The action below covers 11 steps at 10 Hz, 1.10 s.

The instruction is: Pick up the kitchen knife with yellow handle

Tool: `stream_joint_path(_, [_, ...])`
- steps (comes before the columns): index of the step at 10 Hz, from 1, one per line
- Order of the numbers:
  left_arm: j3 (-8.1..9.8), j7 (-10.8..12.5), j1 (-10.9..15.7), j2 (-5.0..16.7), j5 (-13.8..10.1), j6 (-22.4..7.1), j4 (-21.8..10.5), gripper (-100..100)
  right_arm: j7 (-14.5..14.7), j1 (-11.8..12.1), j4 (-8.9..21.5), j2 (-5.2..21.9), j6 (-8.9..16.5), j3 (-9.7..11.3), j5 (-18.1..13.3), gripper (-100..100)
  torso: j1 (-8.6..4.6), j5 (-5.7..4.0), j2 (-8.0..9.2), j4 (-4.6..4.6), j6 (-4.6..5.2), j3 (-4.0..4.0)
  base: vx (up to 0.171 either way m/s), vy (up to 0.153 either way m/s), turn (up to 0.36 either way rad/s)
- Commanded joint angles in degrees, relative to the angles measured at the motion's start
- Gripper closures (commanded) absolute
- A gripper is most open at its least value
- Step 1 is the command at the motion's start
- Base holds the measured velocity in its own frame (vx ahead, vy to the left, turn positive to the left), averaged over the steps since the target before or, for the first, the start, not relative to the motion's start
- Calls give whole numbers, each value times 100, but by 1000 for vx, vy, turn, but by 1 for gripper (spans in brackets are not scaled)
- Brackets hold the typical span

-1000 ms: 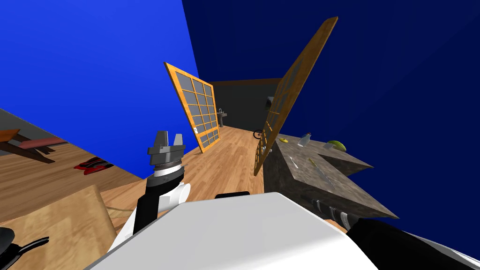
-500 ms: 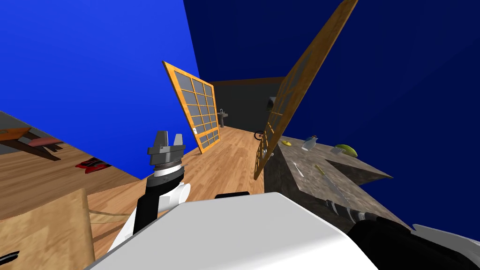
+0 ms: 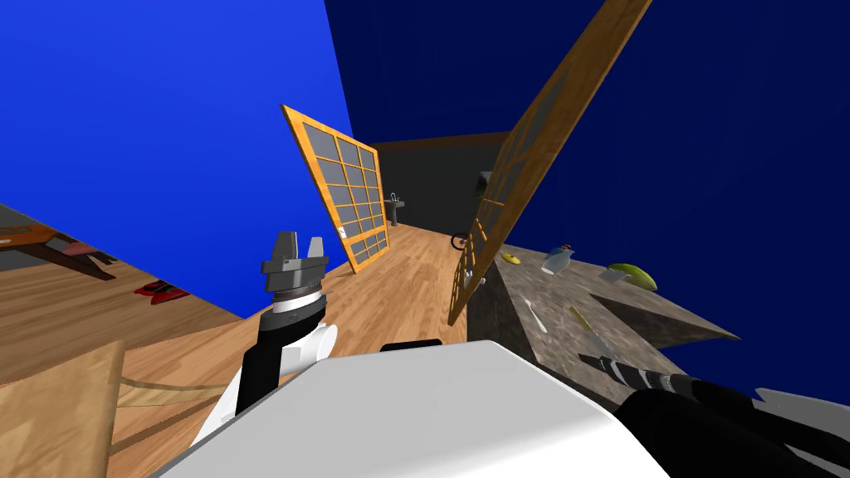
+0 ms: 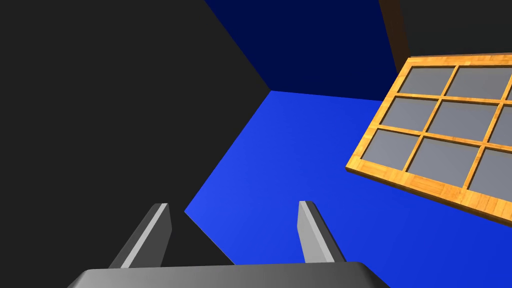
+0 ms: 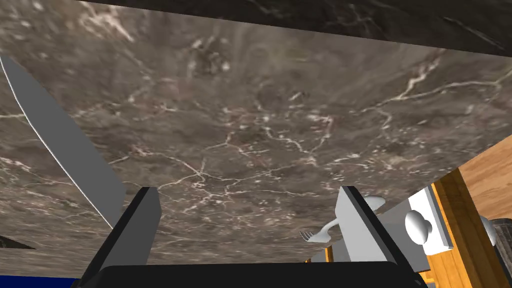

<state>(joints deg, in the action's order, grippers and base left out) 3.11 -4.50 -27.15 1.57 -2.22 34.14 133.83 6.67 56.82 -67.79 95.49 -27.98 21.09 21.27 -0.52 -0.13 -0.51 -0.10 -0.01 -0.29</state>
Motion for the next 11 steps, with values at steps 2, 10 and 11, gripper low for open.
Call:
stream_joint_path(2, [0, 0, 0, 0, 0, 0, 0, 0, 76, 151, 180, 323, 187, 131, 120, -100, -16, -2, -16, -4, -2, -9, 180, -204, 77])
stream_joint_path(10, [-1, 0, 1, -1, 0, 0, 0, 0, 178, 212, 134, 27, 401, 540, 61, -100, 42, 7, 43, 10, 4, 24, 88, -131, 37])
stream_joint_path(11, [-1, 0, 1, -1, 0, 0, 0, 0, 198, 169, 163, -77, 434, 551, 9, -100, 46, 8, 46, 11, 3, 26, 26, -34, 65])
